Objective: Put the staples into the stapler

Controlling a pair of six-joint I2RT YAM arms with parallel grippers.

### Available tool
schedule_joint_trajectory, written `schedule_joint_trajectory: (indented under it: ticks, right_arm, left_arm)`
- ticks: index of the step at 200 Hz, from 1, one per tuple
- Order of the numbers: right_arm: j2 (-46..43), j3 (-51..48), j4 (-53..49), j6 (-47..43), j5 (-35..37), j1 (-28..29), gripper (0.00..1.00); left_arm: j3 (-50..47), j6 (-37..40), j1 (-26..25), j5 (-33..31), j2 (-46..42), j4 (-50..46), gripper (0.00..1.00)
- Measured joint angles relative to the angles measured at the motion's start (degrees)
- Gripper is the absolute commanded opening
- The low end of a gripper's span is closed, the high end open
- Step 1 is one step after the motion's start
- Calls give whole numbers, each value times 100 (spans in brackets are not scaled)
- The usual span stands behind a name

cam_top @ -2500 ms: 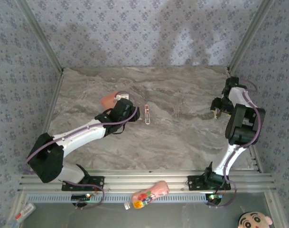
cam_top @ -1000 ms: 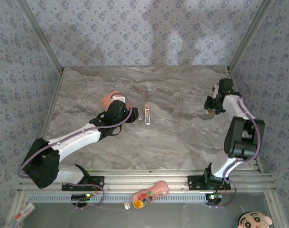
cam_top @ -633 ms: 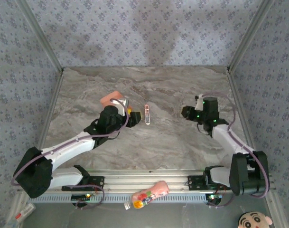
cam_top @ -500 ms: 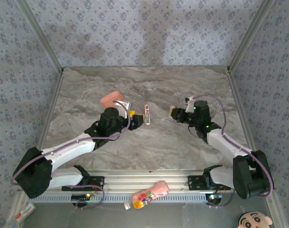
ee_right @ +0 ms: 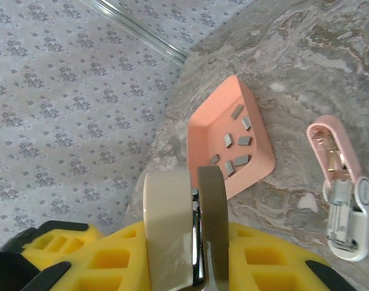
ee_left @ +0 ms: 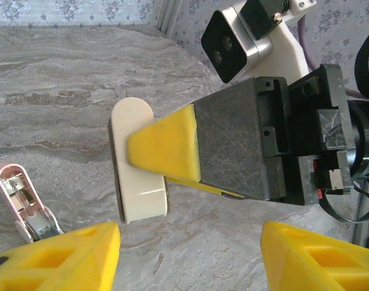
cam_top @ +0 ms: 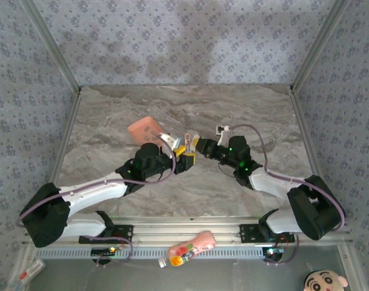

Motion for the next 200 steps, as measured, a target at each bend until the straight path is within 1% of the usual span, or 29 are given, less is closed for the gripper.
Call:
schedule_joint_trajectory:
  ticks: [33, 51, 62, 146, 200]
  right_arm:
    - [76, 0, 275, 227, 17, 116, 18]
    - [76, 0, 400, 323, 17, 164, 18]
    - [76, 0, 463, 361, 20, 184, 18]
    - [76, -13, 664, 619, 15, 352, 18]
    - [76, -15, 662, 675, 15, 501, 18]
  left_arm:
    - [-22, 2, -7, -197, 57, 48, 62]
    - [-44, 4, -7, -260, 87, 57, 54]
    - [-44, 26, -7, -297, 136, 66, 52]
    - [-79, 57, -11, -601, 205, 90, 52]
    - [-79, 221, -11, -693, 205, 96, 42]
